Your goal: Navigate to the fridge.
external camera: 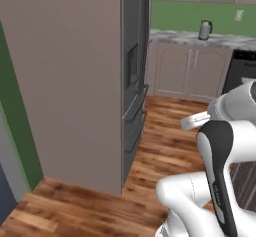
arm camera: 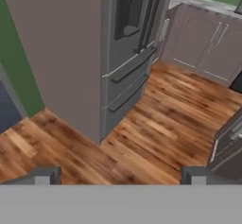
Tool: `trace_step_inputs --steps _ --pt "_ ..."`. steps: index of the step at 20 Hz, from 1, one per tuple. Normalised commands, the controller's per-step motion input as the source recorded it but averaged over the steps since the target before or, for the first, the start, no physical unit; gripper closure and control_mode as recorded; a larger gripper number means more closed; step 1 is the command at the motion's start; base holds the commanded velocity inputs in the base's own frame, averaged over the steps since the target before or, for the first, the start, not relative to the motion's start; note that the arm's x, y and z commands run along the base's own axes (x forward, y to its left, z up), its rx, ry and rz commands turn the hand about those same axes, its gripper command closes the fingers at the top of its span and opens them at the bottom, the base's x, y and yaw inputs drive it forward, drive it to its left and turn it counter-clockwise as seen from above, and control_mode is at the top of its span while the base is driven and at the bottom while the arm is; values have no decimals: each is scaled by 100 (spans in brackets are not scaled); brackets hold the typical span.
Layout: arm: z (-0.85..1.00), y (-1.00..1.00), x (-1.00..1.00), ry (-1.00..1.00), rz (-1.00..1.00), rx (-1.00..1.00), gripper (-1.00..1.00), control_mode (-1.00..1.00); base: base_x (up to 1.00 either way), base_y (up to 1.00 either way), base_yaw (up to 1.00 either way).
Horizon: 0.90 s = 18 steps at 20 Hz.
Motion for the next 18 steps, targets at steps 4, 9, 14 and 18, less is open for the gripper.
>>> trace_step_inputs --steps 4,9,14,18 --pt "0 0 0 0 0 0 -100 100 100 -82 49" --pt "0 0 0 0 0 0 -100 100 100 -17 15" --pt "0 0 0 0 0 0 -100 100 100 26 -22" --pt "0 0 0 0 0 0 -100 100 100 -83 -14"
